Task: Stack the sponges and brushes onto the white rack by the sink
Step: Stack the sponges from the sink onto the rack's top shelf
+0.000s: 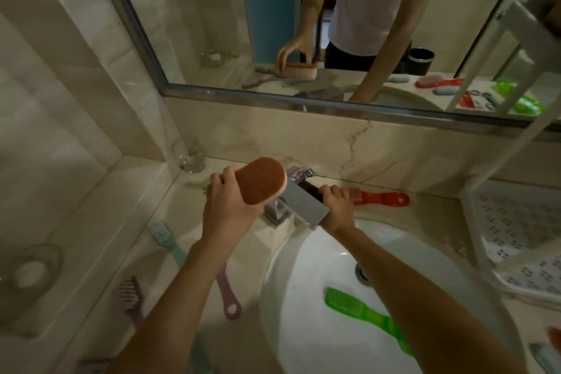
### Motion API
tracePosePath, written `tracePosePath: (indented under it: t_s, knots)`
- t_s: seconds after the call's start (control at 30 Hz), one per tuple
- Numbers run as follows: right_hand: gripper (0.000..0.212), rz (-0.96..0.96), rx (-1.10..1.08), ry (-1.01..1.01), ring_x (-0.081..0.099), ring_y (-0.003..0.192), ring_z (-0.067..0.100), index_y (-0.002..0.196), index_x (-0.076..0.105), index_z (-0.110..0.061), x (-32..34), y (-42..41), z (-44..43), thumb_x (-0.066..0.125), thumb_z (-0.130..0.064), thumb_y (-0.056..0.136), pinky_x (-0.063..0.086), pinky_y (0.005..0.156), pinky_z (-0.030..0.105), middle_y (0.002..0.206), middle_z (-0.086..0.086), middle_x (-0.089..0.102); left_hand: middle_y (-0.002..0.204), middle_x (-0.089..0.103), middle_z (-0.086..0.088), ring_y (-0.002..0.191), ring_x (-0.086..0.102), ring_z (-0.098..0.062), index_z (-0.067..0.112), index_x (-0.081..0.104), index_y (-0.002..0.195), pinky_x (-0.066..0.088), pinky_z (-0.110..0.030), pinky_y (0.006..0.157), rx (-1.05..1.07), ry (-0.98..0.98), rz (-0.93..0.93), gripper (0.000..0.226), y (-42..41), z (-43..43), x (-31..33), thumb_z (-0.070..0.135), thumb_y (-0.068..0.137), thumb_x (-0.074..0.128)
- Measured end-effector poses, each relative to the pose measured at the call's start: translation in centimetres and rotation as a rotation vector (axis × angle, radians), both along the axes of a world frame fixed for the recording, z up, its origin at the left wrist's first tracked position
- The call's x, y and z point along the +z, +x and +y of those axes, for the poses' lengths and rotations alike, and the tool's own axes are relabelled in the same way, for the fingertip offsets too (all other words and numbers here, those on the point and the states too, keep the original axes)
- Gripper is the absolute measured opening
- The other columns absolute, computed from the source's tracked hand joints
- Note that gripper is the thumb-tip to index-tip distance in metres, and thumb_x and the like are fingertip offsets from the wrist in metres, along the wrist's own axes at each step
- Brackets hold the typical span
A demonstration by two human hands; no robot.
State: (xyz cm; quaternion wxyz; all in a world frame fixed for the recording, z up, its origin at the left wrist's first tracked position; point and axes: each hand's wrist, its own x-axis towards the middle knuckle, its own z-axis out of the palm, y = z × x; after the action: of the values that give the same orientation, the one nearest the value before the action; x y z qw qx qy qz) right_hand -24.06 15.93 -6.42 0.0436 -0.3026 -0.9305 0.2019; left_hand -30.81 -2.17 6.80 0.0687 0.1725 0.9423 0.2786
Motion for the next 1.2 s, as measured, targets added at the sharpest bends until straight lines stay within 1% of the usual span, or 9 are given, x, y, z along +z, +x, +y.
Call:
tracePosePath:
  t_s: [0.1, 0.27, 0.53, 0.67, 0.77, 0.83, 0.97, 1.1, 1.2]
  knots:
    - [0.052, 0.11, -0.051, -0.017, 0.04, 0.116, 0.036, 0.121, 0.049, -0.005, 0.9, 0.8, 0.1, 0.069, -0.023, 0.077, 0.028, 0.094, 0.036, 0.126, 0.017, 0.048, 0.129, 0.041, -0.009, 0.116, 0.045, -0.025, 0.017, 0.04, 0.125, 0.034, -0.026, 0.08, -0.01, 0.011, 0.003, 0.064, 0.0, -0.1, 0.2, 0.029, 0.073, 0.074]
    - [0.056, 0.363, -0.222, -0.192, 0.048, 0.107, 0.034, 0.116, 0.048, -0.003, 4.4, 4.0, 0.5, 0.075, -0.007, 0.068, 0.041, 0.094, 0.033, 0.121, 0.019, 0.041, 0.126, 0.044, -0.014, 0.117, 0.046, -0.03, 0.012, 0.042, 0.125, 0.039, -0.032, 0.086, -0.06, 0.073, 0.006, 0.065, 0.7, 0.2, 1.5, 0.032, 0.072, 0.074]
    - [0.07, 0.476, -0.417, -0.137, 0.041, 0.12, 0.02, 0.13, 0.04, -0.009, 12.9, 12.5, -0.2, 0.075, -0.013, 0.07, 0.035, 0.1, 0.021, 0.129, 0.009, 0.037, 0.124, 0.044, -0.01, 0.116, 0.046, -0.028, 0.016, 0.04, 0.129, 0.041, -0.036, 0.091, -0.245, 0.2, 0.004, 0.072, 5.0, 2.8, 6.0, 0.041, 0.071, 0.075]
    - [0.069, 0.557, -0.405, -0.027, 0.041, 0.11, 0.013, 0.125, 0.04, -0.009, 17.0, 16.5, -1.0, 0.078, -0.019, 0.069, 0.041, 0.096, 0.024, 0.121, 0.005, 0.039, 0.126, 0.042, -0.008, 0.117, 0.045, -0.027, 0.02, 0.039, 0.131, 0.042, -0.041, 0.093, -0.357, 0.235, 0.014, 0.073, 7.9, 4.3, 8.3, 0.041, 0.07, 0.073]
    - [0.062, 0.594, -0.388, 0.126, 0.044, 0.105, 0.016, 0.118, 0.042, -0.007, 20.1, 19.3, -1.3, 0.078, -0.015, 0.068, 0.043, 0.089, 0.024, 0.111, 0.0, 0.038, 0.124, 0.041, -0.006, 0.116, 0.044, -0.025, 0.023, 0.041, 0.127, 0.039, -0.034, 0.085, -0.439, 0.288, 0.022, 0.072, 10.2, 5.4, 10.7, 0.053, 0.069, 0.07]
    - [0.063, 0.622, -0.357, 0.215, 0.044, 0.109, 0.02, 0.118, 0.043, -0.005, 22.2, 21.0, -1.3, 0.078, -0.012, 0.066, 0.042, 0.092, 0.025, 0.115, 0.006, 0.04, 0.125, 0.041, -0.008, 0.117, 0.044, -0.026, 0.022, 0.042, 0.126, 0.037, -0.032, 0.084, -0.481, 0.315, 0.045, 0.069, 11.7, 6.2, 12.6, 0.053, 0.071, 0.069]
    - [0.061, 0.709, -0.333, 0.349, 0.041, 0.112, 0.02, 0.117, 0.046, 0.0, 26.9, 24.2, -1.0, 0.074, -0.013, 0.065, 0.03, 0.094, 0.012, 0.123, 0.016, 0.041, 0.125, 0.041, -0.009, 0.115, 0.047, -0.028, 0.022, 0.041, 0.128, 0.037, -0.032, 0.082, -0.526, 0.373, 0.13, 0.066, 14.5, 7.8, 16.2, 0.04, 0.072, 0.072]
    - [0.069, 0.725, -0.315, 0.45, 0.041, 0.114, 0.019, 0.123, 0.045, -0.002, 31.0, 28.0, 0.4, 0.053, -0.04, 0.067, 0.036, 0.094, 0.021, 0.126, 0.015, 0.042, 0.122, 0.041, -0.008, 0.113, 0.048, -0.027, 0.022, 0.039, 0.13, 0.036, -0.032, 0.081, -0.569, 0.412, 0.217, 0.069, 17.7, 9.9, 19.6, 0.04, 0.072, 0.073]
    - [0.067, 0.717, -0.343, 0.464, 0.044, 0.116, 0.025, 0.129, 0.039, -0.004, 33.8, 31.5, 2.9, 0.062, -0.03, 0.071, 0.039, 0.093, 0.027, 0.126, 0.014, 0.042, 0.126, 0.039, -0.008, 0.116, 0.045, -0.027, 0.022, 0.038, 0.134, 0.035, -0.031, 0.082, -0.609, 0.436, 0.261, 0.069, 21.1, 11.9, 21.8, 0.036, 0.075, 0.072]
